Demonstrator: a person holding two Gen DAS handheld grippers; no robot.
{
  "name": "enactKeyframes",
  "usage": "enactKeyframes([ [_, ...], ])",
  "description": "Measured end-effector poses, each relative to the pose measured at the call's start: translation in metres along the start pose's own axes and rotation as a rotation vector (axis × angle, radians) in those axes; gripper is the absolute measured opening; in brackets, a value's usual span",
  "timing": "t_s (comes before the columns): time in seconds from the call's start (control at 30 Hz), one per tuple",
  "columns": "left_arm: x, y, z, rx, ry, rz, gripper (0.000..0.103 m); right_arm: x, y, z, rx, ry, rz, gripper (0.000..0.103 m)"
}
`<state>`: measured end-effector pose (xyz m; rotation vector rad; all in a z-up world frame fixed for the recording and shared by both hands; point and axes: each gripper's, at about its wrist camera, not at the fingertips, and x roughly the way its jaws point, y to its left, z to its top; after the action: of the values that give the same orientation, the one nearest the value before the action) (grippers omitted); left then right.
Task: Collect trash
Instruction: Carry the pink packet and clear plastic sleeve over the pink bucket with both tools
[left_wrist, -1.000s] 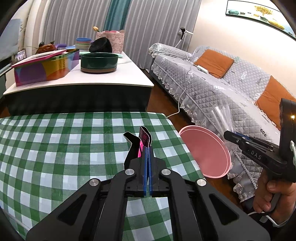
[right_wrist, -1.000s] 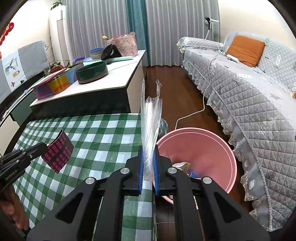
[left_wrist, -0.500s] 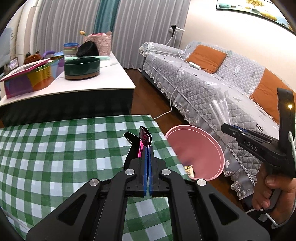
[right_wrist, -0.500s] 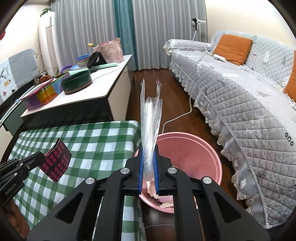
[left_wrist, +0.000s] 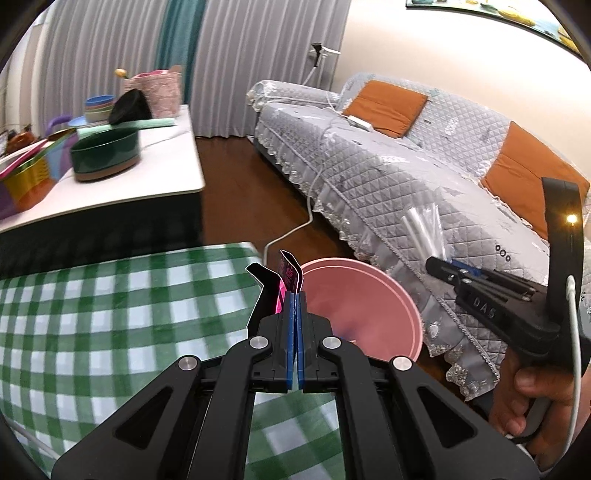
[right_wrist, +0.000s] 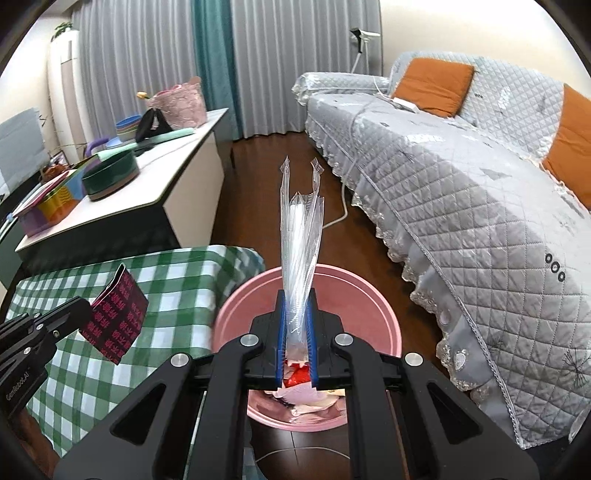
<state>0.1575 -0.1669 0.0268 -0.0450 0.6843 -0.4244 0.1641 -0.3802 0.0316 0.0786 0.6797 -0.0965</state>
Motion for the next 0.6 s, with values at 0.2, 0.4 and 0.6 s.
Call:
enactKeyframes([
  [0.2, 0.025, -0.021, 0.005, 0.012, 0.021, -0.037, 0.001, 0.014, -0.018, 0.002, 0.03, 0.023, -0.02, 0.01],
  [0.4, 0.046, -0.032, 0.008, 0.019, 0.041, -0.058, 0.001, 0.028, -0.032, 0.002, 0.061, 0.049, -0.028, 0.01],
  [0.6, 0.063, -0.038, 0.01, 0.028, 0.059, -0.07, 0.001, 0.038, -0.037, 0.002, 0.068, 0.062, -0.033, 0.01],
])
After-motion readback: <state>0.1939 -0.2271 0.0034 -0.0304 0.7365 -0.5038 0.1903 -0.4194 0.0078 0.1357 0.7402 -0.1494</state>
